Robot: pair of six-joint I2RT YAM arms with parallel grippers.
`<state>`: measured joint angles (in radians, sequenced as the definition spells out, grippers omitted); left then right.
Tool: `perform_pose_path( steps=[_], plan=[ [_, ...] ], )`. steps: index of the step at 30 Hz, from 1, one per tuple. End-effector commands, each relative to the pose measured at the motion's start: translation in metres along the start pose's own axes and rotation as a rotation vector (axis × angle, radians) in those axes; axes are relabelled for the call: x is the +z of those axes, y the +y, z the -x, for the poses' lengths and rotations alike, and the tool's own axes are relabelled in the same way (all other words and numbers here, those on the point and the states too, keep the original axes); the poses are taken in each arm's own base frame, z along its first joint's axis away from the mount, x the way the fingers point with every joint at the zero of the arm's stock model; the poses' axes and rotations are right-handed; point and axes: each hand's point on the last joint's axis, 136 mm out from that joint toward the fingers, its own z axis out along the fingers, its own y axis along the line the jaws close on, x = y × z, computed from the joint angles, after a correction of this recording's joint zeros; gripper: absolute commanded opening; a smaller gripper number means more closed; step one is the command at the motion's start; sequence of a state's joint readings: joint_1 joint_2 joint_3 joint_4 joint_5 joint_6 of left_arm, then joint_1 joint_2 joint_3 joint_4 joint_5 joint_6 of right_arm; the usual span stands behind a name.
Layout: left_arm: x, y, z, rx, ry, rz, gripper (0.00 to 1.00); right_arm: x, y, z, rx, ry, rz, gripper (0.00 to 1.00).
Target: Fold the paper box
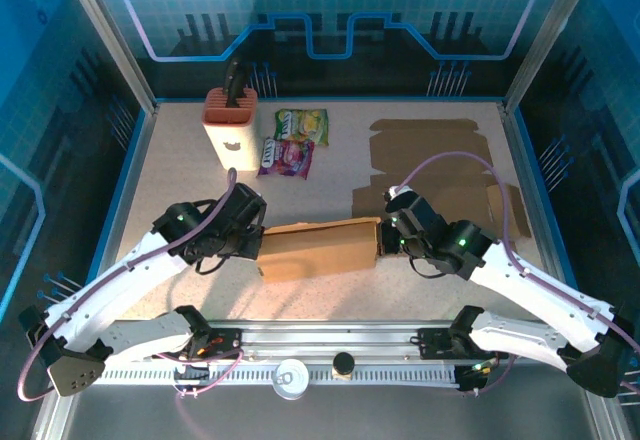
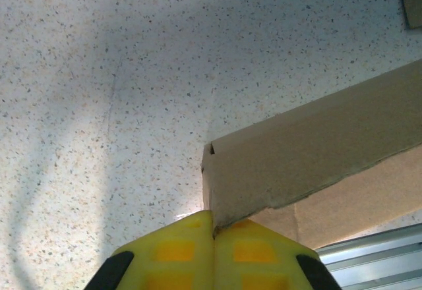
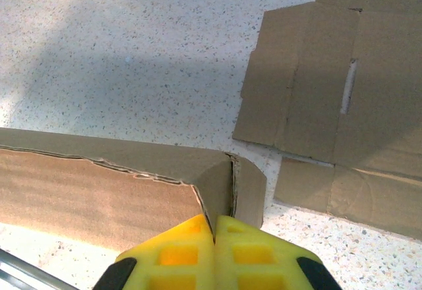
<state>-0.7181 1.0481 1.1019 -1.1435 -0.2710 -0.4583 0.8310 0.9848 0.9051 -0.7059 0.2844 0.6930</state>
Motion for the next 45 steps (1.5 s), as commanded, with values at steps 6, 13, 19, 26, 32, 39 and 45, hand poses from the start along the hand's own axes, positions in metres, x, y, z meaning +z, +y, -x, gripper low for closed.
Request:
perform_pose_path(
  steps=[6,13,19,26,32,39,45],
  plan=[
    [-0.003,-0.009,-0.004,-0.086,0.046,-0.045,0.00,-0.001,-0.001,-0.010,-0.010,0.044,-0.012,0.00],
    [-0.011,-0.014,-0.002,-0.133,0.082,-0.071,0.00,0.000,-0.002,-0.011,-0.028,0.048,-0.019,0.00],
    [-0.014,-0.024,0.000,-0.189,0.104,-0.141,0.00,0.002,0.001,-0.011,-0.049,0.056,-0.008,0.00],
    [-0.015,-0.032,0.001,-0.244,0.130,-0.209,0.01,0.004,0.000,-0.014,-0.051,0.064,-0.011,0.00],
    [-0.014,-0.032,0.001,-0.298,0.177,-0.196,0.00,0.004,0.000,-0.014,-0.050,0.067,-0.010,0.00],
    [-0.008,-0.031,0.000,-0.322,0.204,-0.190,0.00,0.005,0.001,-0.013,-0.050,0.068,-0.009,0.00],
    [0.000,-0.022,-0.009,-0.321,0.187,-0.170,0.00,0.007,0.000,-0.015,-0.056,0.067,-0.009,0.00]
  ],
)
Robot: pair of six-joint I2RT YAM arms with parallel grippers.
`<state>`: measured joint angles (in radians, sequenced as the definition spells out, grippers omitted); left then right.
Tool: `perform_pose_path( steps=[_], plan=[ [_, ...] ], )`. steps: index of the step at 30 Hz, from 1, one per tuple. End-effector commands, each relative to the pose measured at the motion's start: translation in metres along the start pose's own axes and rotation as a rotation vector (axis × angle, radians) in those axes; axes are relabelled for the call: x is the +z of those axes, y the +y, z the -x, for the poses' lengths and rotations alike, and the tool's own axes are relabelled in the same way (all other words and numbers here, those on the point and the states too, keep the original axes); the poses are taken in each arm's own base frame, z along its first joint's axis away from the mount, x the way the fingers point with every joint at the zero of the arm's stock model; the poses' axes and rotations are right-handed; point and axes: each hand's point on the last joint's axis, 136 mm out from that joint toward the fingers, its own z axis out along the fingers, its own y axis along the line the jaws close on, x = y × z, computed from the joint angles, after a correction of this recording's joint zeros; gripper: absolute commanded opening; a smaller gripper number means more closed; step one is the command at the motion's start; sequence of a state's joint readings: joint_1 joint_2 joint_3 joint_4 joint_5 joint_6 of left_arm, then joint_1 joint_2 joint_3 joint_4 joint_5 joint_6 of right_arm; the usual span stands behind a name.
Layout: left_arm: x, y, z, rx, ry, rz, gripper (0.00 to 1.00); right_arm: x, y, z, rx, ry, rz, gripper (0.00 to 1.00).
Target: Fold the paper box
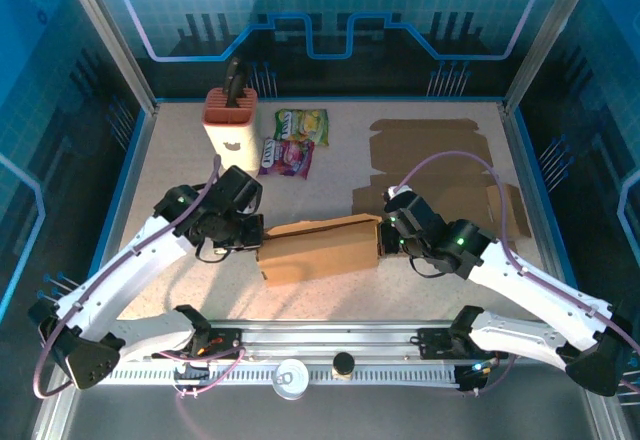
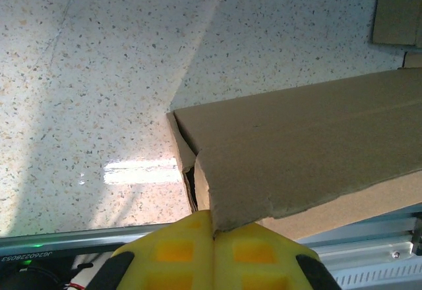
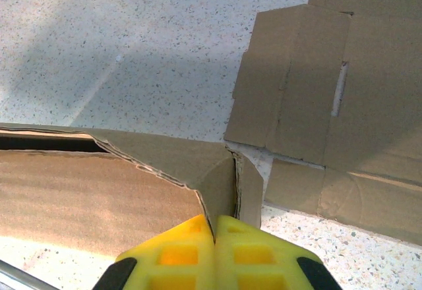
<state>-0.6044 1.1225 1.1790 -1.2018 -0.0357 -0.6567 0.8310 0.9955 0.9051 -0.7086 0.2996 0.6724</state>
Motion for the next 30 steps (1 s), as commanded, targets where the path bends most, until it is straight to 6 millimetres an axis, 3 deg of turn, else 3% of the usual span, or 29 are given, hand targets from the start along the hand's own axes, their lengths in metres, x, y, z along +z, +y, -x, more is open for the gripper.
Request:
perform_pose_path(
  steps=[1,16,22,28,30],
  plan=[
    [0.007,-0.004,-0.009,-0.018,0.029,-0.051,0.00,0.004,0.003,-0.016,-0.036,0.066,0.011,0.00],
    [0.031,0.021,-0.030,-0.068,0.036,0.001,0.00,0.016,-0.009,-0.030,-0.051,0.097,-0.036,0.00],
    [0.030,0.034,-0.031,-0.082,-0.003,0.065,0.00,0.012,-0.009,-0.029,-0.039,0.089,-0.031,0.00],
    [0.032,0.034,-0.032,-0.078,-0.016,0.081,0.00,0.002,-0.008,-0.028,-0.019,0.076,-0.011,0.00],
    [0.031,0.035,-0.033,-0.073,-0.029,0.100,0.00,-0.004,-0.007,-0.028,-0.003,0.066,0.008,0.06]
  ],
)
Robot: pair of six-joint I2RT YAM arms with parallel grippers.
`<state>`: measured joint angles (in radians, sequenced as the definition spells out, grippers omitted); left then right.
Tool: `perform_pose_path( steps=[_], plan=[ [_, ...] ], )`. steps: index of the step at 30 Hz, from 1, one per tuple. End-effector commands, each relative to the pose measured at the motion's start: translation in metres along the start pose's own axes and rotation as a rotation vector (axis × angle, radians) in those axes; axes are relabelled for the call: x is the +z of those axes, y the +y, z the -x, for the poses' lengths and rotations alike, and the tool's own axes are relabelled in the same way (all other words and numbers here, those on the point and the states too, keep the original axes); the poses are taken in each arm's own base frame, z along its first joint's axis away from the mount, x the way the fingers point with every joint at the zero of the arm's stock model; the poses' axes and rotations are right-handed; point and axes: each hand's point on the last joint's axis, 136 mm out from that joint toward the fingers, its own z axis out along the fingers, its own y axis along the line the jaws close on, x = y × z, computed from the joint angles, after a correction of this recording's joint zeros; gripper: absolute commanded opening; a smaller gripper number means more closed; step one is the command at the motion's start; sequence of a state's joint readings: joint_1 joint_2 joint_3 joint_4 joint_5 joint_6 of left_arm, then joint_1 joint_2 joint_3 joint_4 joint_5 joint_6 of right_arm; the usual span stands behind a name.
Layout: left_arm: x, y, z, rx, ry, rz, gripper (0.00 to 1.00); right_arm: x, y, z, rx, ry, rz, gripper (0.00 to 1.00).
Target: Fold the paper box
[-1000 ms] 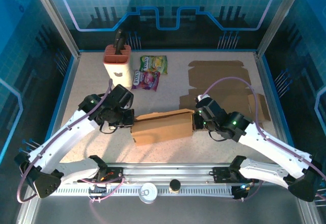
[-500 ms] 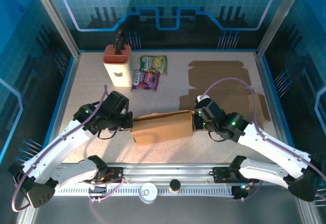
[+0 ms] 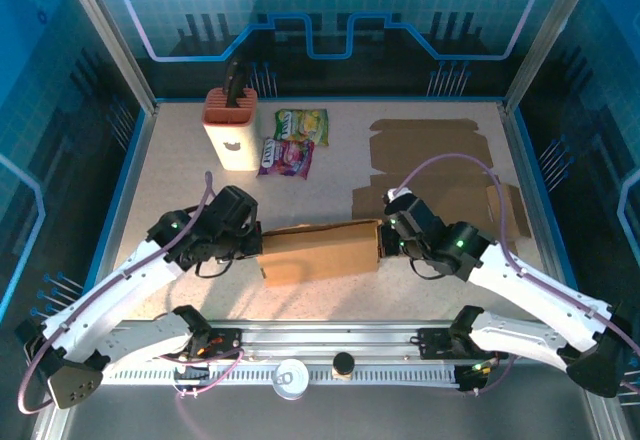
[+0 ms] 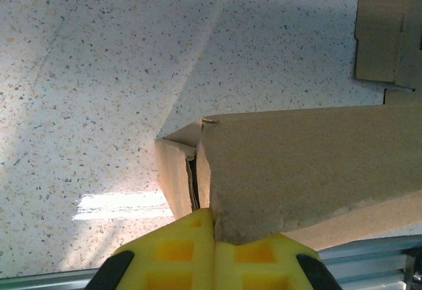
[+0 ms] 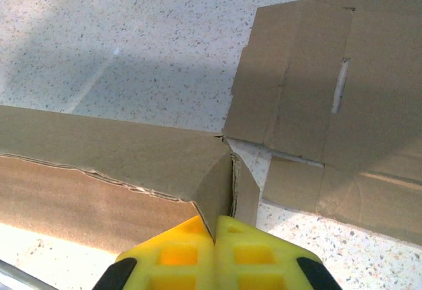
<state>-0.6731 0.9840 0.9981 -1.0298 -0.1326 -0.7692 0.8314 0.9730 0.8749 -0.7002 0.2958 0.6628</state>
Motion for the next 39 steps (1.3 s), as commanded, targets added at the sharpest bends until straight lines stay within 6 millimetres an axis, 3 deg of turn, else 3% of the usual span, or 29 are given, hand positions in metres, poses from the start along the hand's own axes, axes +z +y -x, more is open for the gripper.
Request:
perform_pose_path(
  steps=[1,6,14,21,24,27,29,32,39],
  plan=[
    [0.010,0.033,-0.030,-0.014,0.101,0.155,0.00,-0.008,-0.004,-0.022,0.018,0.060,0.015,0.11],
    [0.008,0.034,-0.029,-0.014,0.065,0.170,0.00,-0.021,0.003,-0.023,0.111,0.029,0.105,0.36],
    [0.004,0.034,-0.028,-0.005,0.030,0.174,0.00,-0.040,0.003,-0.020,0.303,-0.046,0.190,0.51],
    [0.003,0.029,-0.028,0.033,0.028,0.163,0.00,-0.053,0.005,0.009,0.613,-0.152,0.252,0.72],
    [0.003,0.028,-0.029,0.039,0.027,0.162,0.00,-0.049,0.011,0.019,0.774,-0.151,0.278,0.75],
    [0.001,0.028,-0.029,0.045,0.023,0.162,0.00,-0.042,0.018,0.025,0.934,-0.142,0.322,0.86],
    [0.000,0.028,-0.028,0.052,0.019,0.166,0.00,-0.037,0.018,0.026,1.030,-0.137,0.329,0.95],
    [-0.003,0.027,-0.027,0.057,0.013,0.165,0.00,-0.033,0.011,0.025,1.141,-0.149,0.319,0.99],
    [-0.005,0.025,-0.026,0.065,0.003,0.164,0.00,-0.010,0.010,0.024,1.289,-0.094,0.342,0.98]
  ],
)
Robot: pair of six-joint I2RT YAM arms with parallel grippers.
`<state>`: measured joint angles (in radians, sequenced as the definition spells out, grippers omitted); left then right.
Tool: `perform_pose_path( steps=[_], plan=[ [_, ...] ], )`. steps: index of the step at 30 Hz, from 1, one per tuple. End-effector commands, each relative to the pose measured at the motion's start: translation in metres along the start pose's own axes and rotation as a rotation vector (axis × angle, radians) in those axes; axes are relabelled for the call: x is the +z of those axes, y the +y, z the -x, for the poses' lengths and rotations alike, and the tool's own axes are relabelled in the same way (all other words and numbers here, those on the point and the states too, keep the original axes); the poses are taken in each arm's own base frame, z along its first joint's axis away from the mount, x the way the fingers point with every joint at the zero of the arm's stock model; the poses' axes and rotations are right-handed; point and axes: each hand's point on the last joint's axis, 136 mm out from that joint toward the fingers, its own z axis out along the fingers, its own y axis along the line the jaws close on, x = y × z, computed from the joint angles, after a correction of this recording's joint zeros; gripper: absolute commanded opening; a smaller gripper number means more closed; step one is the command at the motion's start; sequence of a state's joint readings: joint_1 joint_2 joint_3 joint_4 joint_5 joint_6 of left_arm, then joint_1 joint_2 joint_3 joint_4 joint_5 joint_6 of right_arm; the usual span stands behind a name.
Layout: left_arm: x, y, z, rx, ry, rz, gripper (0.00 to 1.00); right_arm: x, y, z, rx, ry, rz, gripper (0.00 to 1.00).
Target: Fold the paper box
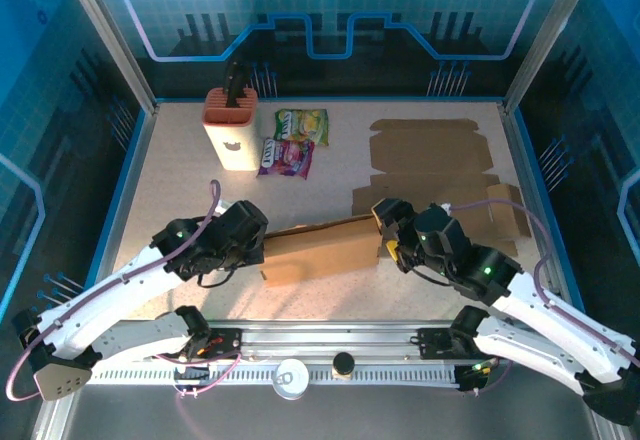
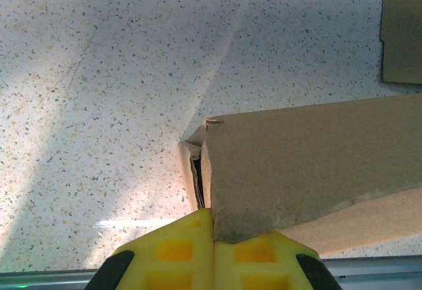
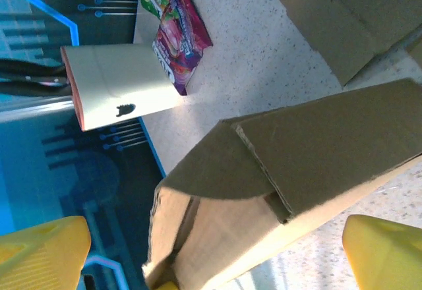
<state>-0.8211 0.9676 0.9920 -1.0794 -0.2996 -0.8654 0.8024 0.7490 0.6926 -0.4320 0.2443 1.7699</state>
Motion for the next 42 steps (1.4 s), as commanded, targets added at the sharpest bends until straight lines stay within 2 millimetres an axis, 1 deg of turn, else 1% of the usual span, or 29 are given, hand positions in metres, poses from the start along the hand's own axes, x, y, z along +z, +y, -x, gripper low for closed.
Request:
perform_pose_path(
  steps=[1,6,10,12,16,20,21,23,30,32,34,38,42],
  plan=[
    [0.000,0.018,-0.018,0.032,0.072,0.081,0.00,0.014,0.003,0.001,0.138,0.021,0.022,0.98],
    [0.000,0.016,-0.016,0.043,0.067,0.082,0.00,0.027,0.002,0.000,0.175,0.054,0.018,0.95],
    [-0.001,0.015,-0.016,0.047,0.064,0.080,0.00,0.030,0.000,-0.003,0.164,0.071,0.009,0.86],
    [0.000,0.015,-0.015,0.047,0.065,0.081,0.00,0.031,-0.005,-0.004,0.165,0.073,0.000,0.82],
    [-0.001,0.014,-0.015,0.051,0.062,0.078,0.00,0.036,-0.019,-0.002,0.175,0.068,-0.019,0.71],
    [-0.006,0.012,-0.014,0.041,0.054,0.055,0.00,0.037,-0.035,0.000,0.183,0.059,-0.045,0.66],
    [-0.008,0.010,-0.014,0.035,0.054,0.041,0.06,0.037,-0.039,0.000,0.185,0.056,-0.050,0.65],
    [-0.016,0.004,-0.013,0.016,0.045,-0.010,0.21,0.037,-0.043,0.002,0.184,0.049,-0.054,0.61],
    [-0.050,-0.004,0.001,-0.082,-0.044,-0.173,0.54,0.035,-0.055,0.004,0.173,0.037,-0.081,0.55],
    [-0.054,-0.003,0.006,-0.121,-0.061,-0.192,0.58,0.036,-0.057,0.004,0.172,0.039,-0.084,0.52],
    [-0.051,-0.003,0.010,-0.156,-0.054,-0.200,0.61,0.036,-0.059,0.004,0.170,0.039,-0.088,0.51],
    [-0.034,-0.006,0.011,-0.238,0.008,-0.244,0.61,0.036,-0.063,0.004,0.172,0.039,-0.095,0.50],
    [-0.016,-0.001,0.009,-0.279,0.031,-0.235,0.60,0.036,-0.064,0.004,0.168,0.037,-0.098,0.48]
  ],
)
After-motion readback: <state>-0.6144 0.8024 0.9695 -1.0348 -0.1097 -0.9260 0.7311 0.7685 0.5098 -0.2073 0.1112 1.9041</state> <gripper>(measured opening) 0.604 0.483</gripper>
